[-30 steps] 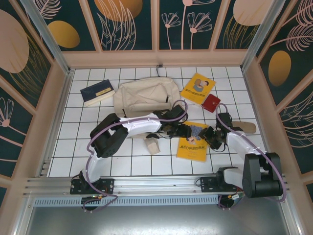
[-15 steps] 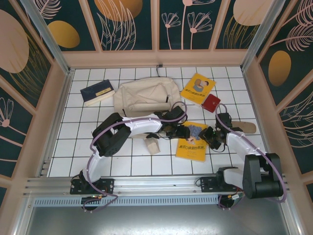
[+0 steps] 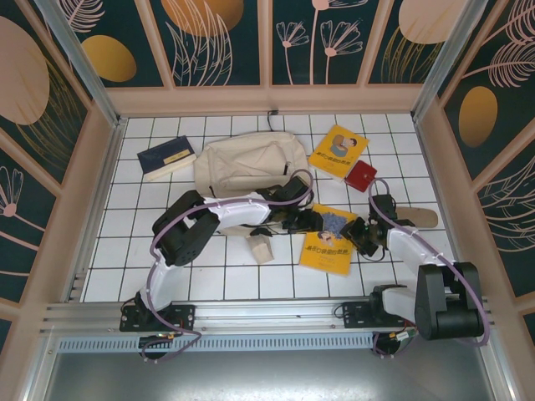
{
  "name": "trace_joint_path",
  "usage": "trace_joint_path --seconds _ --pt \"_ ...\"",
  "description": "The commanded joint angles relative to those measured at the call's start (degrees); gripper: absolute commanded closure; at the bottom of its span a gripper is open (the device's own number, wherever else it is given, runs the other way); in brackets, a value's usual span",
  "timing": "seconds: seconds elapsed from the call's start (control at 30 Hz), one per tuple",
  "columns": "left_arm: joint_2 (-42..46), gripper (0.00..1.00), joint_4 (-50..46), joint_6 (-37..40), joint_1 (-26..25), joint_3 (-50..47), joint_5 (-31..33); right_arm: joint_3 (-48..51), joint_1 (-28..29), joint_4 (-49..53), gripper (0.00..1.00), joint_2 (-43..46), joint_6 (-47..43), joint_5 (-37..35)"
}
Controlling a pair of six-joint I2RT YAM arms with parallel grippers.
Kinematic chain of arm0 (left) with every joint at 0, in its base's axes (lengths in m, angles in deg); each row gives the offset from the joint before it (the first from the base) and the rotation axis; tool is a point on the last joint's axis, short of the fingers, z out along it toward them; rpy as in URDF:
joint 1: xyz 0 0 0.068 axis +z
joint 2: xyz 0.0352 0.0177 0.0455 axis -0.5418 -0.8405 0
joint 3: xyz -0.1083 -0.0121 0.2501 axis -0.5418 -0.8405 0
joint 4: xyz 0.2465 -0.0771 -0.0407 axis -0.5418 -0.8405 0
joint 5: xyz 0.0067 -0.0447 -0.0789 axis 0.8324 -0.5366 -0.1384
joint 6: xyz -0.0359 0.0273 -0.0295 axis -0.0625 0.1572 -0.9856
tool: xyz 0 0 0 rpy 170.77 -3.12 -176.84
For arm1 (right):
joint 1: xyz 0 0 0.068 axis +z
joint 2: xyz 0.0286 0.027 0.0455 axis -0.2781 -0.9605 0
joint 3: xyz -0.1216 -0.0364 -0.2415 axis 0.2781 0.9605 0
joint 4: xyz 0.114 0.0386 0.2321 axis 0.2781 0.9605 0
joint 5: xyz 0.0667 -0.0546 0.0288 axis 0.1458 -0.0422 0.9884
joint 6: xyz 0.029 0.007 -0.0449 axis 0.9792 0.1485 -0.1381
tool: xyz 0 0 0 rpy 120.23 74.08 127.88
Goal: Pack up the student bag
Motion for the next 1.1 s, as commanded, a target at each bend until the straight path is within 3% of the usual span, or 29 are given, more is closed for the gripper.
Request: trace_joint_path --seconds 0.0,0.33,0.53,0.7,0.8,0.97,1.07 --pt "3.56 0.50 15.17 -1.24 -2.73 1.06 -10.07 3.52 1.64 -7.07 0.57 -2.51 2.74 6.88" --pt "4.97 0.59 15.28 -0.77 -2.67 0.09 -10.08 1.67 1.50 -9.05 0.57 -2.54 3.81 5.75" --pt "4.25 0.72 7.25 2.05 -2.54 2.55 -2.94 -0.20 1.52 -9.44 0.57 -3.58 3.16 6.20" --pt "5.37 0.89 4.21 3.25 -1.93 3.35 0.50 -1.66 1.30 -7.52 0.55 -3.13 1.90 4.14" --pt "7.86 0.97 4.65 5.71 -0.53 3.65 -0.28 -3.14 0.92 -6.46 0.47 -1.26 0.84 3.10" --pt "13.45 0.97 5.48 8.16 4.64 3.40 -0.23 -6.02 0.33 -9.67 0.27 5.48 -0.50 5.35" --pt "16.16 0.96 5.75 8.33 7.30 3.94 2.24 -8.27 0.37 -13.61 0.20 8.40 -0.11 8.43"
